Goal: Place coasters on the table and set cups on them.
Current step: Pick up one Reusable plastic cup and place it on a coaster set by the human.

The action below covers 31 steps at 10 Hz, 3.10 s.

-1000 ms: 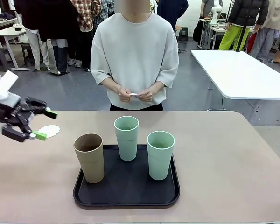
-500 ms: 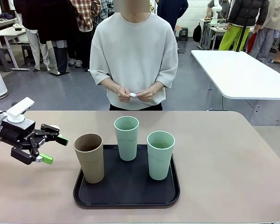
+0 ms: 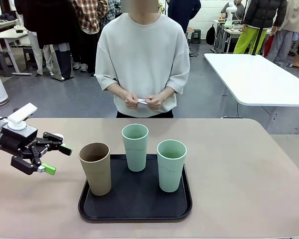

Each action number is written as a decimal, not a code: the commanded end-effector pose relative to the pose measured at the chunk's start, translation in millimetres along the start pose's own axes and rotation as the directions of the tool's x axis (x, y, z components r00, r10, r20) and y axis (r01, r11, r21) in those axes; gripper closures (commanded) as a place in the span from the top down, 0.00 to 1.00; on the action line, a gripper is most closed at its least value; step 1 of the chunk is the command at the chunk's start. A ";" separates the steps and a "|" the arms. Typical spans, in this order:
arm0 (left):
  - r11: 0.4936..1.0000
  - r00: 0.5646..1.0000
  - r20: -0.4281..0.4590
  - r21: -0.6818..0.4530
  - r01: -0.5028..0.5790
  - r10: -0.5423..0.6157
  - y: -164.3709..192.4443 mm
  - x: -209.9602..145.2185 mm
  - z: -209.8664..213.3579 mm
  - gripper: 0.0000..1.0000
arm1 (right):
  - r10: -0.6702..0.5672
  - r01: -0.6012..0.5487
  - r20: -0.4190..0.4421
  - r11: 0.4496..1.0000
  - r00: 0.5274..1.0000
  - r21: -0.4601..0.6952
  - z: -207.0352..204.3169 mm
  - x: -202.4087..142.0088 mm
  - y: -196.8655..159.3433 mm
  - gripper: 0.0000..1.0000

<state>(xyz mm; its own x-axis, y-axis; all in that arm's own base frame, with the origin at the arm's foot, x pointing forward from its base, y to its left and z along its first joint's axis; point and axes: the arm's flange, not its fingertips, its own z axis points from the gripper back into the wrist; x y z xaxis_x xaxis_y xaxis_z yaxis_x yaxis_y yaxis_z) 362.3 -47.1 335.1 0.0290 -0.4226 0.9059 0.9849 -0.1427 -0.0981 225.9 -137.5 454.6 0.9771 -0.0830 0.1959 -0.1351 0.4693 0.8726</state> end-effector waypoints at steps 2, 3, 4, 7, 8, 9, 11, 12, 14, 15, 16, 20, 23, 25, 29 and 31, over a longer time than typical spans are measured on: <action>0.999 0.999 0.000 0.011 0.044 -0.044 9.0 -2.6 -6.3 1.00 | 0.013 -0.013 0.006 1.000 1.000 0.020 -0.1 2.0 -0.6 1.00; 0.996 0.997 -0.012 0.044 0.078 -0.077 17.1 -5.8 -15.0 1.00 | 0.013 -0.013 0.006 1.000 1.000 0.020 -0.1 2.0 -0.6 1.00; 0.991 0.995 -0.011 0.089 0.100 -0.100 23.1 -7.9 -23.2 1.00 | 0.013 -0.013 0.006 1.000 1.000 0.020 -0.1 2.0 -0.6 1.00; 0.988 0.992 0.001 0.088 0.125 -0.125 36.7 -14.9 -36.7 1.00 | 0.013 -0.013 0.006 1.000 1.000 0.020 -0.1 2.0 -0.6 1.00; 0.990 0.993 0.003 0.068 0.121 -0.121 41.7 -19.5 -40.3 1.00 | 0.013 -0.013 0.006 1.000 1.000 0.020 -0.1 2.0 -0.6 1.00; 0.993 0.994 0.014 0.049 0.109 -0.109 44.8 -23.8 -41.9 1.00 | 0.013 -0.013 0.006 1.000 1.000 0.020 -0.1 2.0 -0.6 1.00; 0.989 0.989 0.041 0.041 0.141 -0.143 48.9 -32.1 -47.9 1.00 | 0.013 -0.013 0.006 1.000 1.000 0.020 -0.1 2.0 -0.6 1.00; 0.987 0.985 0.060 0.033 0.159 -0.161 49.2 -34.3 -52.0 1.00 | 0.013 -0.013 0.006 1.000 1.000 0.020 -0.1 2.0 -0.6 1.00; 0.979 0.976 0.087 0.021 0.200 -0.201 53.6 -37.1 -65.9 1.00 | 0.013 -0.013 0.006 1.000 1.000 0.020 -0.1 2.0 -0.6 1.00; 0.979 0.974 0.094 0.026 0.204 -0.206 54.1 -37.7 -71.0 1.00 | 0.013 -0.013 0.006 1.000 1.000 0.020 -0.1 2.0 -0.6 1.00; 0.977 0.973 0.094 0.026 0.210 -0.212 55.1 -37.4 -76.1 1.00 | 0.013 -0.013 0.006 1.000 1.000 0.020 -0.1 2.0 -0.6 1.00; 0.983 0.978 0.105 -0.007 0.184 -0.183 58.6 -36.8 -89.9 1.00 | 0.013 -0.013 0.006 1.000 1.000 0.020 -0.1 2.0 -0.6 1.00; 0.978 0.970 0.143 -0.027 0.205 -0.199 61.0 -37.0 -103.6 1.00 | 0.013 -0.013 0.006 1.000 1.000 0.020 -0.1 2.0 -0.6 1.00; 0.979 0.975 0.134 -0.075 0.190 -0.179 61.8 -39.6 -112.2 1.00 | 0.013 -0.013 0.006 1.000 1.000 0.020 -0.1 2.0 -0.6 1.00; 0.976 0.978 0.131 -0.126 0.179 -0.163 59.7 -41.5 -117.7 1.00 | 0.013 -0.013 0.006 1.000 1.000 0.020 -0.1 2.0 -0.6 1.00; 0.971 0.978 0.138 -0.156 0.180 -0.159 59.5 -43.3 -127.6 1.00 | 0.013 -0.013 0.006 1.000 1.000 0.020 -0.1 2.0 -0.6 1.00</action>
<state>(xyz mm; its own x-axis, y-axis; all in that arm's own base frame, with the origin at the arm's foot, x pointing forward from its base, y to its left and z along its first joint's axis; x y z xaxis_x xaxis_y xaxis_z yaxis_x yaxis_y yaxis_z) 396.0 -146.8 241.8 -0.0818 -0.2839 0.9554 0.9498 -0.3126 -0.0116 225.9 -137.5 454.6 0.9771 -0.0833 0.1959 -0.1349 0.4694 0.8726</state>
